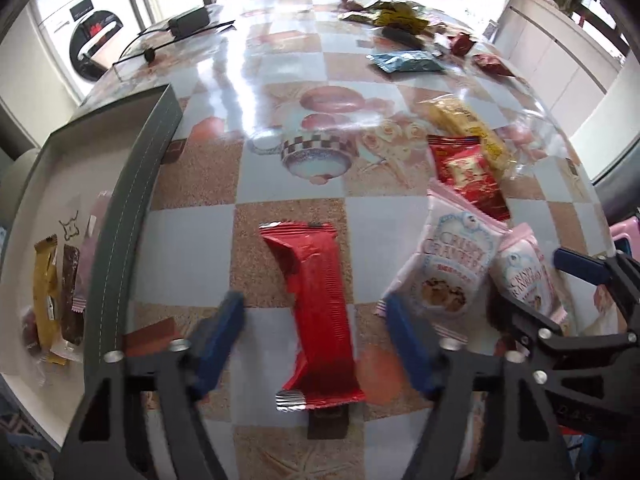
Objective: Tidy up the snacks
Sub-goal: 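Hold red bar in left tool while right tool grasps Crispy Cranberry packet, then carry red bar with left tool and cranberry packet with right tool over tray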
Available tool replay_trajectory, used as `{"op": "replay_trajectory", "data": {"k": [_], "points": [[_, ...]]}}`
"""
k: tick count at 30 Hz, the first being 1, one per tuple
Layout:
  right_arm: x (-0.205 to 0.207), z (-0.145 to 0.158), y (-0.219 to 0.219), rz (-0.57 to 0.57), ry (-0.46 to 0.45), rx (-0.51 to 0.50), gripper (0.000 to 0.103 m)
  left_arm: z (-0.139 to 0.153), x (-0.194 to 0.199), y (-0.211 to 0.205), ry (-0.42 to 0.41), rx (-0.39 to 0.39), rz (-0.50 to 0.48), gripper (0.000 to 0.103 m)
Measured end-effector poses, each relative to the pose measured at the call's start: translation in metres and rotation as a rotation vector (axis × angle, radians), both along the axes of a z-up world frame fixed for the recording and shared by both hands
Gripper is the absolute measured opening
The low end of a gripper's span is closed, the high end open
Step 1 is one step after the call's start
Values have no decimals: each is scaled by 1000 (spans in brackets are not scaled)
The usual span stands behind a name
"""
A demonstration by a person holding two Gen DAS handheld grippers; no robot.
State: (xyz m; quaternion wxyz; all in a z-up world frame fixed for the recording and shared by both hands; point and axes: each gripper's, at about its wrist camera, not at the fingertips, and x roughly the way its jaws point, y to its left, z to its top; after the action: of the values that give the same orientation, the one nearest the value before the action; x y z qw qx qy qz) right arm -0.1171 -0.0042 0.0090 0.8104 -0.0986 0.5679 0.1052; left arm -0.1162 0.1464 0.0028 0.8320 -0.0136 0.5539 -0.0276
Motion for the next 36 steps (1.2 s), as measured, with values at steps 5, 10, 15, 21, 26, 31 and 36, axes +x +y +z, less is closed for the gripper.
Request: {"op": "replay_trajectory", "data": {"k": [5, 10, 15, 21, 26, 31, 36], "points": [[-7, 9, -1, 21, -1, 20, 40, 6, -4, 0, 0, -94, -34, 22], [-7, 17, -11, -7, 56, 182, 40, 19, -19, 8, -27, -154, -29, 22], [-2, 38, -10, -17, 55, 257, 40, 47, -28, 22, -87, -187, -26, 22], [6, 72, 22, 43, 28, 307, 40, 91, -31, 59, -165, -223, -9, 22], [12, 95, 66, 131, 18, 323, 40, 119, -36, 99, -224, -196, 37, 22], [19, 117, 117, 210, 3, 349, 40, 140, -38, 144, -257, -149, 97, 22], [27, 128, 170, 277, 23, 390, 40, 156, -38, 184, -276, -98, 142, 22]]}}
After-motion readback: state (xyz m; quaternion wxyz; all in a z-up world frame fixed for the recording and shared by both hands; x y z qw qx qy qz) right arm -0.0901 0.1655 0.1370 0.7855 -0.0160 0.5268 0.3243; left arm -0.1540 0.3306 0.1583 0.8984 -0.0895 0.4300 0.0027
